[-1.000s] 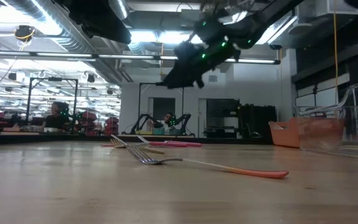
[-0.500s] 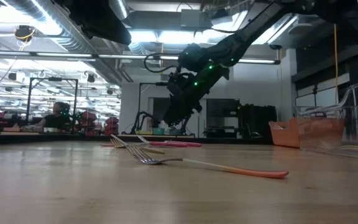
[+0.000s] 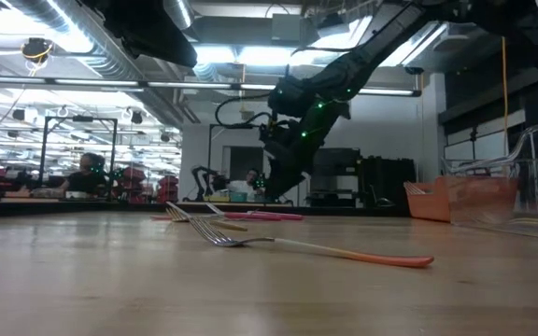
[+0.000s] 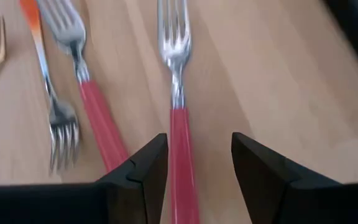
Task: Sort silverware by color (type)
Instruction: Put the pink fork into the blue bin
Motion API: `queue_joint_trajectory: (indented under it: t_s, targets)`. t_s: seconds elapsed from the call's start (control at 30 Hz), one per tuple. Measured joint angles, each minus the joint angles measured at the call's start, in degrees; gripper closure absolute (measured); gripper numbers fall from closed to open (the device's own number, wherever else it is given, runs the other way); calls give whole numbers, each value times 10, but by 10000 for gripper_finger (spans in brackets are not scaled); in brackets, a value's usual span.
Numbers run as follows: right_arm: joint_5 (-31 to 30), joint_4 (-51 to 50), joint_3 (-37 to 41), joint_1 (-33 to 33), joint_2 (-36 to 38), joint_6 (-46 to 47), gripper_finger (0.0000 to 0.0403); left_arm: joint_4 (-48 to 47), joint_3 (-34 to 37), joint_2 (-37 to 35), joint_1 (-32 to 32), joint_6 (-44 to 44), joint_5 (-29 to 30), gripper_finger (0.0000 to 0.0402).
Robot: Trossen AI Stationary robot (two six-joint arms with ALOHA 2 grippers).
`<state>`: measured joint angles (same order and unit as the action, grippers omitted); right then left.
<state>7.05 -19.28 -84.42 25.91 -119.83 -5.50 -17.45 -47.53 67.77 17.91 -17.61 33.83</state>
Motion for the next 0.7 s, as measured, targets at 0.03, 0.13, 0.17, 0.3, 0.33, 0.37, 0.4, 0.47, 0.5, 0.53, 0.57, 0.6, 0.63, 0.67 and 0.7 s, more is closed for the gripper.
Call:
queue_joint_trajectory:
  t_s: [0.03,0.13,0.17,0.3,0.33,0.37,0.4,0.47,0.5,0.53,0.57,0.6,0.63,0.67,0.7]
  targets:
    - [0,-8,0,0,0,-9,235,0,0,0,0,0,0,317]
    - [0,-31,0,0,0,-28,235,0,0,0,0,0,0,317]
    - [0,-37,0,0,0,-31,235,0,0,0,0,0,0,317]
    - [-1,-63,0,0,-3,-42,235,0,0,0,0,0,0,317]
    - [-2,-71,1,0,-4,-42,235,0,0,0,0,0,0,317]
    - [-5,-74,1,0,-7,-44,235,0,0,0,0,-1,0,317]
    - [-11,-76,1,0,-8,-49,235,0,0,0,0,-1,0,317]
    - [-25,-88,1,0,-9,-53,235,0,0,0,0,-2,0,317]
    - [-32,-88,1,0,-9,-54,235,0,0,0,0,-2,0,317]
    - [-35,-90,1,0,-10,-54,235,0,0,0,0,-2,0,317]
    - [-35,-94,0,0,-11,-55,235,0,0,0,0,-2,0,317]
    - [-35,-98,0,0,-15,-55,235,1,0,0,0,-2,0,317]
    - [-33,-101,0,0,-19,-54,235,0,0,0,0,-3,0,317]
    - [-31,-102,0,0,-22,-54,235,1,0,0,0,-2,-1,317]
    - [-30,-104,-1,0,-24,-55,235,1,0,0,0,-3,0,317]
